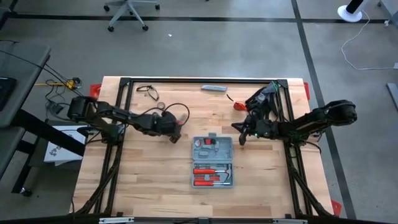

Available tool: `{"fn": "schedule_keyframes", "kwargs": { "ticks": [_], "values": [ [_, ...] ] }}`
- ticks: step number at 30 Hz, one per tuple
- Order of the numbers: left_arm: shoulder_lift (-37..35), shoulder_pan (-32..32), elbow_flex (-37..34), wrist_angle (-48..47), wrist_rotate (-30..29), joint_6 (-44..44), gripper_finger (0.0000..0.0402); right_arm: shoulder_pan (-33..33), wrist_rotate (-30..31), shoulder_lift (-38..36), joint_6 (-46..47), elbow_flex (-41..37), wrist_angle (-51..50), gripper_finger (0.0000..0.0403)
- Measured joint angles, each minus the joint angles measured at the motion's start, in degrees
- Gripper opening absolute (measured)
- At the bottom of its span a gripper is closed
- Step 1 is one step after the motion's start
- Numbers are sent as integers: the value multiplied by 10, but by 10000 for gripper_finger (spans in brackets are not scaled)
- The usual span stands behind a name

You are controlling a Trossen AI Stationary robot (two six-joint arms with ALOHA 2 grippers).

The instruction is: Prefit tool cases

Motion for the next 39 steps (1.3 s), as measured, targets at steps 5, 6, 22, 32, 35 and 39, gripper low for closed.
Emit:
{"fn": "schedule_keyframes", "kwargs": {
  "ticks": [5,6,22,32,35,39],
  "values": [
    [-28,0,0,113,54,112,34,0,0,0,0,0,27,0],
    [-31,0,0,143,75,140,34,0,0,0,0,0,31,0],
    [87,-17,121,280,266,406,34,0,8,0,6,0,57,0],
    [212,-30,248,161,272,448,34,0,9,0,4,0,56,0],
    [231,-37,265,141,272,432,34,0,9,0,4,0,55,0],
    [244,-47,270,143,271,429,34,0,9,0,0,0,54,0]
  ]
}}
